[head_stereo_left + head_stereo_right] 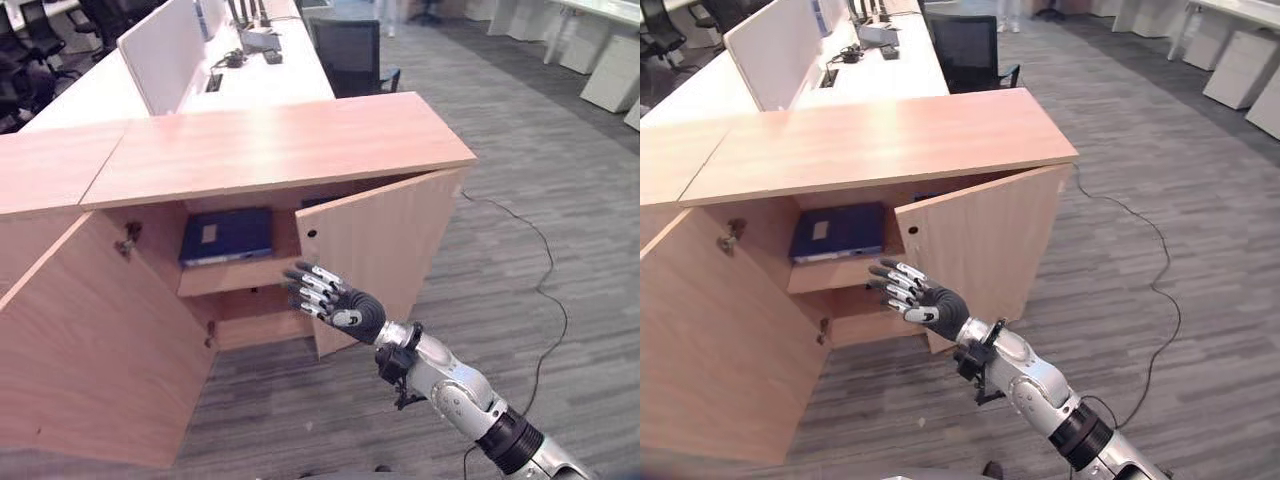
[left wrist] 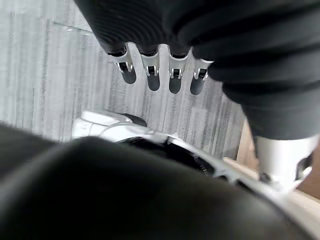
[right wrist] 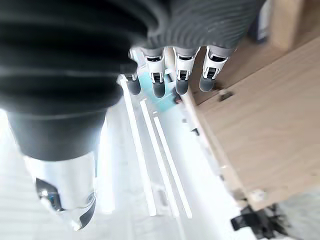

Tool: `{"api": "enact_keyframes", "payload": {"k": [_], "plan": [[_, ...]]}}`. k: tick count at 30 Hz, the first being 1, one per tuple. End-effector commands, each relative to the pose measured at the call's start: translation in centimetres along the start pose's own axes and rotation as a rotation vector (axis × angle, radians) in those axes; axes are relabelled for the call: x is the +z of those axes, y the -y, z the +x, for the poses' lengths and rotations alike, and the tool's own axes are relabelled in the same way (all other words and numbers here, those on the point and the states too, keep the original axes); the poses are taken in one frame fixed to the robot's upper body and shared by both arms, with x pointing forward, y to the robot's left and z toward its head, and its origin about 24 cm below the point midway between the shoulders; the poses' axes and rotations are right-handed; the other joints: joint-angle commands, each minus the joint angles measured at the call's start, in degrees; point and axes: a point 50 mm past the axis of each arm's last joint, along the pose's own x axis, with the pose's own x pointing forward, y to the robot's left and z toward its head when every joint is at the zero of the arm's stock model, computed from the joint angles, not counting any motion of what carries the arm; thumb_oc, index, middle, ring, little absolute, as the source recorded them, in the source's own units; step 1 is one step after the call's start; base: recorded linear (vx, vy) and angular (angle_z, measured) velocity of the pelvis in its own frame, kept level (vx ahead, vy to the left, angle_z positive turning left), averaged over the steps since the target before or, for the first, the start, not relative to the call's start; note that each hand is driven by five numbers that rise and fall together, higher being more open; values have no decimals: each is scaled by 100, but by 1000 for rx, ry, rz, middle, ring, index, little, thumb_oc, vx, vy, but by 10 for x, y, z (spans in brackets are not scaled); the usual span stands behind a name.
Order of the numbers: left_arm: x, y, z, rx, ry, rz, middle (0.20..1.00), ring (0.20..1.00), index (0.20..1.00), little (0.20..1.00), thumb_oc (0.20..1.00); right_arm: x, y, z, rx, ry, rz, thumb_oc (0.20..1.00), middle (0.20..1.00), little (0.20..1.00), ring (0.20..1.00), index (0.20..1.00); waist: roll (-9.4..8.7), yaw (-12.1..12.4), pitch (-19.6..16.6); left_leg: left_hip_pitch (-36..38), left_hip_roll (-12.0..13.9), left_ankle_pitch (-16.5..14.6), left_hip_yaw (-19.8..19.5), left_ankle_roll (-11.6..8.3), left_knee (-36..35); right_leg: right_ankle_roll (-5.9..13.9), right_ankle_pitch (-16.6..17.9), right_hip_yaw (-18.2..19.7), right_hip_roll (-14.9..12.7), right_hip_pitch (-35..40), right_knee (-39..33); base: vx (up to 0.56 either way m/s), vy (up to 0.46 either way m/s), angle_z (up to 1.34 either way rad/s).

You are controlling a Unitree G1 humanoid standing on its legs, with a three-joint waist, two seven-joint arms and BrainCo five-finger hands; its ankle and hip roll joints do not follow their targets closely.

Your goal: Put the empty folder in the office cabinet

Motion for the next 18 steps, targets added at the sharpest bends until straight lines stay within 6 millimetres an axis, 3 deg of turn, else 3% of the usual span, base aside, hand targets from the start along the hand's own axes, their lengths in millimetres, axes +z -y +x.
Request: {"api": "enact_keyframes", "payload": {"k": [1, 3, 6, 7, 8, 10, 11, 12, 13, 14, 15, 16, 17, 18], "plan": [[-8, 9, -3, -99, -36, 5, 1000, 1000, 1000, 1000, 1000, 8, -15, 14, 115, 29, 18, 1000, 1000, 1000, 1000, 1000, -205, 216, 52, -394, 50, 167, -41, -67, -6, 702, -301, 169, -368, 108, 2, -23, -37, 59], [2, 14, -9, -161, 12, 22, 1000, 1000, 1000, 1000, 1000, 0, -18, 10, 128, -8, 32, 1000, 1000, 1000, 1000, 1000, -236, 376, 120, -457, 40, 190, -222, -66, 11, 706, -322, 32, -383, 128, 2, -19, -39, 41], [8, 14, -13, -197, 33, 34, 1000, 1000, 1000, 1000, 1000, -3, -17, 7, 123, -31, 15, 1000, 1000, 1000, 1000, 1000, -252, 432, 146, -491, 35, 209, -294, -67, 8, 707, -332, -29, -389, 133, 2, -11, -17, 27], [-15, 1, -5, -126, -109, 76, 1000, 1000, 1000, 1000, 1000, -9, -13, 8, 105, -53, 9, 1000, 1000, 1000, 1000, 1000, -291, 396, 127, -498, 43, 228, -291, -82, 9, 698, -349, -20, -386, 127, 2, 16, -17, 14], [-21, -16, 6, 15, -191, 57, 1000, 1000, 1000, 1000, 1000, -13, -1, 6, 47, -83, -104, 1000, 1000, 1000, 1000, 1000, -378, 309, 61, -478, 47, 217, -280, -112, -5, 678, -391, 14, -380, 132, 2, 33, -21, 13], [-15, -17, 12, 65, -197, 37, 1000, 1000, 1000, 1000, 1000, -29, 29, -7, -86, -230, -283, 1000, 1000, 1000, 1000, 1000, -400, 290, 34, -452, 57, 201, -299, -122, 1, 650, -424, 43, -368, 164, 2, 28, -32, 7], [-15, -17, 12, 65, -197, 37, 1000, 1000, 1000, 1000, 1000, -29, 29, -7, -86, -230, -283, 1000, 1000, 1000, 1000, 1000, -400, 290, 35, -452, 57, 201, -300, -122, 1, 650, -425, 43, -368, 164, 2, 18, -41, -4], [-11, -15, 15, 68, -192, 29, 1000, 1000, 1000, 1000, 1000, -50, 55, -28, -224, -371, -366, 1000, 1000, 1000, 1000, 1000, -390, 270, 19, -426, 62, 198, -309, -131, 1, 638, -441, 39, -356, 193, 2, 13, -39, -5], [-10, -13, 16, 68, -190, 35, 1000, 1000, 1000, 1000, 1000, -62, 64, -41, -291, -431, -379, 1000, 1000, 1000, 1000, 1000, -372, 262, 18, -420, 66, 201, -320, -135, 5, 633, -449, 35, -349, 204, 2, 10, -37, -2], [-10, -13, 16, 68, -189, 35, 1000, 1000, 1000, 1000, 1000, -62, 64, -40, -290, -431, -379, 1000, 1000, 1000, 1000, 1000, -378, 252, 2, -445, 59, 214, -330, -131, 3, 635, -443, 25, -355, 183, 2, 7, -47, 3], [-10, -13, 16, 71, -193, 43, 1000, 1000, 1000, 1000, 1000, -88, 81, -72, -446, -551, -361, 1000, 1000, 1000, 1000, 1000, -335, 230, 23, -413, 70, 212, -327, -146, 16, 624, -467, 27, -334, 230, 2, 2, -32, 3], [-10, -13, 16, 71, -192, 43, 1000, 1000, 1000, 1000, 1000, -88, 81, -72, -446, -551, -361, 1000, 1000, 1000, 1000, 1000, -341, 221, 7, -438, 64, 224, -336, -141, 14, 625, -461, 17, -340, 209, 2, 6, -49, 3], [-10, -14, 16, 76, -200, 49, 1000, 1000, 1000, 1000, 1000, -100, 86, -87, -502, -615, -353, 1000, 1000, 1000, 1000, 1000, -321, 199, 14, -434, 70, 225, -332, -146, 21, 619, -474, 20, -335, 221, 2, 6, -62, 2], [-10, -15, 16, 84, -203, 66, 1000, 1000, 1000, 1000, 1000, -123, 94, -120, -631, -757, -330, 1000, 1000, 1000, 1000, 1000, -275, 173, 48, -412, 88, 226, -341, -161, 35, 601, -505, 19, -318, 256, 2, 10, -86, 3]]}}
